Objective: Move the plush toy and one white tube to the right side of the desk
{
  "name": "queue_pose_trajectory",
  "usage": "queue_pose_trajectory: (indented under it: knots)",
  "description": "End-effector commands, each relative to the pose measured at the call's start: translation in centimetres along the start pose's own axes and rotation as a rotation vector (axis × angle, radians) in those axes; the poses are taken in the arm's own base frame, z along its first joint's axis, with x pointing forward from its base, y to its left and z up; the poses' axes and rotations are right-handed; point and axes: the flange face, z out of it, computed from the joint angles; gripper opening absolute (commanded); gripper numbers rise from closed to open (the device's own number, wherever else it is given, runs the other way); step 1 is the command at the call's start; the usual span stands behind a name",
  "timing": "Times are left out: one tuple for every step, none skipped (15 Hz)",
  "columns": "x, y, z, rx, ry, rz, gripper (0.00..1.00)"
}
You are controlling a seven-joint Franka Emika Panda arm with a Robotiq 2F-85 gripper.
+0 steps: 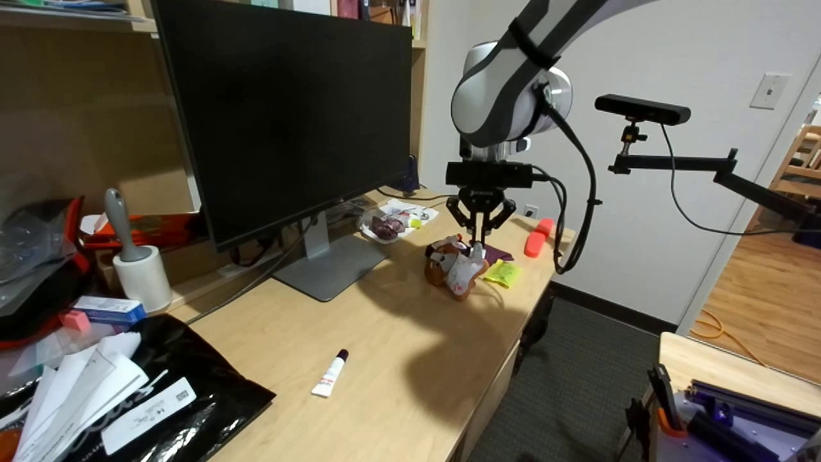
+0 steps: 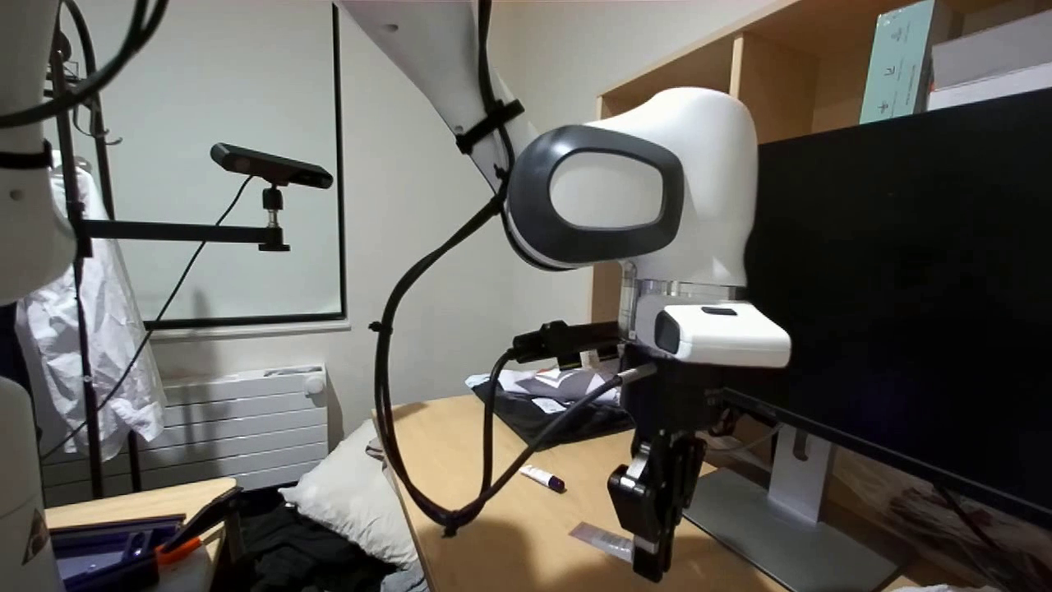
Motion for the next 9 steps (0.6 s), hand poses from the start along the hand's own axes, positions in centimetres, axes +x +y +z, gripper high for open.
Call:
queue_pose_trajectory:
  knots:
    - [1.8, 1.1, 1.8, -0.053, -0.068, -0.017, 0.09]
    - [2.2, 1.8, 2.2, -0.061, -0.084, -0.015, 0.09]
    - [2.5, 2.5, 2.5, -0.073, -0.083, -0.003, 0.09]
    - [2.9, 3.3, 2.8, -0.074, -0.089, 0.004, 0.09]
    - [3.3, 3.9, 3.1, -0.066, -0.085, 0.012, 0.09]
    - [3.6, 4.5, 3.4, -0.057, -0.059, 0.022, 0.09]
    - [3.9, 4.9, 3.5, -0.048, -0.043, 0.028, 0.09]
    - [4.2, 5.5, 3.7, -0.027, -0.031, 0.043, 0.09]
    - [4.5, 5.8, 4.0, -0.013, -0.015, 0.061, 0.09]
